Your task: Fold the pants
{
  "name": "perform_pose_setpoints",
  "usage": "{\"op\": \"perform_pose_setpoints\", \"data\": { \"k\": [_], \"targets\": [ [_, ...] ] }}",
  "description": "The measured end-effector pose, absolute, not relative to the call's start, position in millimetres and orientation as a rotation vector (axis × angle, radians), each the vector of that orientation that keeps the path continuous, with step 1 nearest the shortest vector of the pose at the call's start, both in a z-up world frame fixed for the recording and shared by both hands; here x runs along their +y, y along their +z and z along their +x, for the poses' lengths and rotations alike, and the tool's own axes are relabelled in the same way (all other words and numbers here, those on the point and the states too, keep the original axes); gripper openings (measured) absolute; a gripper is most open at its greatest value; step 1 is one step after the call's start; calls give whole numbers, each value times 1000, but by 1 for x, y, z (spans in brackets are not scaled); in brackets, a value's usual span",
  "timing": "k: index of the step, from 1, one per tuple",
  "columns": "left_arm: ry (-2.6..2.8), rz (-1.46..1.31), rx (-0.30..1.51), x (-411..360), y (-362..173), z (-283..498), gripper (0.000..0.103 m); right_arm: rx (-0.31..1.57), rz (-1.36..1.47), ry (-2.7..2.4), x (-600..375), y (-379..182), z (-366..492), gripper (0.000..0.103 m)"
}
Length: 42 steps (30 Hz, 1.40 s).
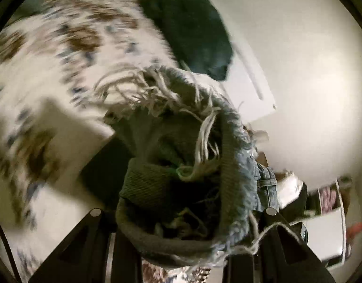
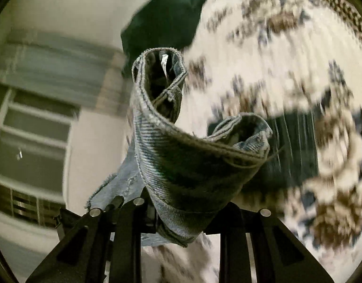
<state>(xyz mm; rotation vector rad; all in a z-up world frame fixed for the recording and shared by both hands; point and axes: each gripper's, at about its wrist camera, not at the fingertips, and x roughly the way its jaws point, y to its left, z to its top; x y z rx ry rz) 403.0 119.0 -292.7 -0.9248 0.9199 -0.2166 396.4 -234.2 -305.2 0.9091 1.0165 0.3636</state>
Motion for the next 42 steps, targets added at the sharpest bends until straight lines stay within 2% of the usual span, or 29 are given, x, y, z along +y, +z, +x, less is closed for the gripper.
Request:
{"op": "perform_pose_setpoints", "data": {
  "k": [3,6,10,12,15,19,20,22,24,25,26,30,34,42],
  "targets": [
    [-274,-890,990,106,-327,462,25,965,967,301,-250,-327,423,26],
    [-296,-841,1088,95,-384,486,25,993,1046,214,-264,-398,432,26],
    [-270,-802,1275,91,-481,490,25,1096,1126,106,-259,-491,410,26],
    [-269,-795,1349,92,-519,487,25,1121,1146,69,-255,-517,398,26],
    [-290,-824,1391,94,-533,482,34,1107,1202,63,-254,-534,386,32],
    [-311,-855,1433,101,-525,480,40,1154,1201,86,-253,-537,390,42],
    [-305,-843,1430,101,-519,481,45,1170,1186,87,-253,-533,392,47],
    [-278,-754,1424,98,-506,476,50,1186,1132,69,-257,-524,393,64],
    [-261,-648,1403,95,-493,470,65,1213,1038,44,-257,-504,393,87],
    [-229,-554,1387,90,-482,466,94,1233,973,12,-255,-495,392,93],
    [-209,-492,1376,91,-476,461,103,1247,899,-7,-254,-485,389,95],
    [-121,-185,1301,70,-438,436,103,1296,494,-173,-238,-449,385,95],
    [-65,31,1259,49,-411,414,103,1281,242,-265,-219,-416,374,97],
    [-90,134,1151,28,-332,384,103,1198,132,-308,-200,-326,336,97]
  ]
}}
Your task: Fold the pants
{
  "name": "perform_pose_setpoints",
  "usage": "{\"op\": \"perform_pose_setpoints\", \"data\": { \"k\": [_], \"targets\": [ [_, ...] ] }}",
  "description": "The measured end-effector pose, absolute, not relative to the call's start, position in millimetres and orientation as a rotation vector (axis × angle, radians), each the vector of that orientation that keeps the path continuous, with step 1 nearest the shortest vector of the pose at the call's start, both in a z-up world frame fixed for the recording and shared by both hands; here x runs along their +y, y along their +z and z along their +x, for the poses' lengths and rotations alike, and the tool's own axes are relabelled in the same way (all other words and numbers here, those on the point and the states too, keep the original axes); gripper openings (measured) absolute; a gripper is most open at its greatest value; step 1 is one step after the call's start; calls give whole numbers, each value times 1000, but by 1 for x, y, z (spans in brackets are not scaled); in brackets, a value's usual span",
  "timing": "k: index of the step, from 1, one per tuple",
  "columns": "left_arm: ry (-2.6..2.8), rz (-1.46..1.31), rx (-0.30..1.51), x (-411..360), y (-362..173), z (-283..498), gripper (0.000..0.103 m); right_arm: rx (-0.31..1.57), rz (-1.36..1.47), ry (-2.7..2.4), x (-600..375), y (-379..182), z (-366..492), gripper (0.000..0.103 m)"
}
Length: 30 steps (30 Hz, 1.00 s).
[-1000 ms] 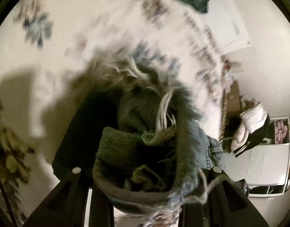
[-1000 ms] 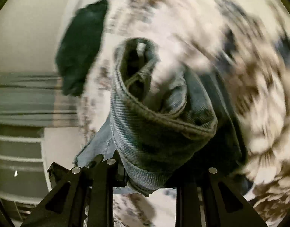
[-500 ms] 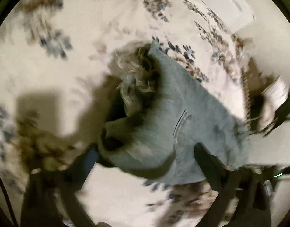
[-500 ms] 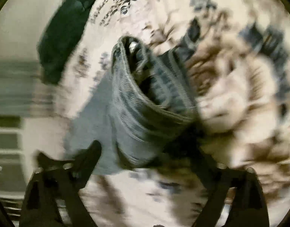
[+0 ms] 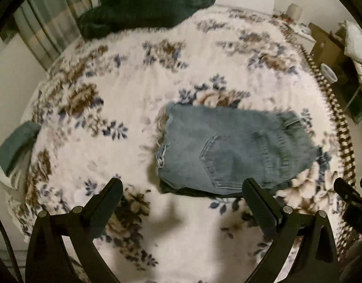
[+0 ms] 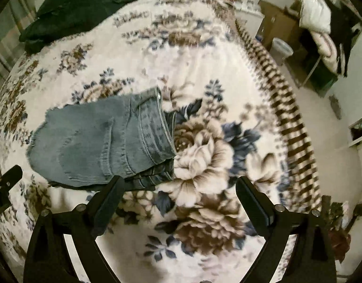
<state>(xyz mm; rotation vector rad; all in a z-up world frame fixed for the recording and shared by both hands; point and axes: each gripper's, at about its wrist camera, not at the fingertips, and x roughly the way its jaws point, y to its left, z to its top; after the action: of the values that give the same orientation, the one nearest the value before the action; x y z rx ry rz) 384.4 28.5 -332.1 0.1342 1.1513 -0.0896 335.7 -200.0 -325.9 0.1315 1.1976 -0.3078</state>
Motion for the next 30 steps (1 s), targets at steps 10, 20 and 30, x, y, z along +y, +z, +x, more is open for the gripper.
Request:
{"op": "perform_pose_setpoints", "data": {
  "k": [10,20,30],
  "targets": [
    [-91,114,1008,27,-194,321,103,1040,105,-270,-179,-161,256,97],
    [-26,90,887,43,-61,210,103,857,72,-153,-156,-1,147,97],
    [-20,74,820,47,19,130,103,790,90,-140,-152,99,44,97]
  ]
}}
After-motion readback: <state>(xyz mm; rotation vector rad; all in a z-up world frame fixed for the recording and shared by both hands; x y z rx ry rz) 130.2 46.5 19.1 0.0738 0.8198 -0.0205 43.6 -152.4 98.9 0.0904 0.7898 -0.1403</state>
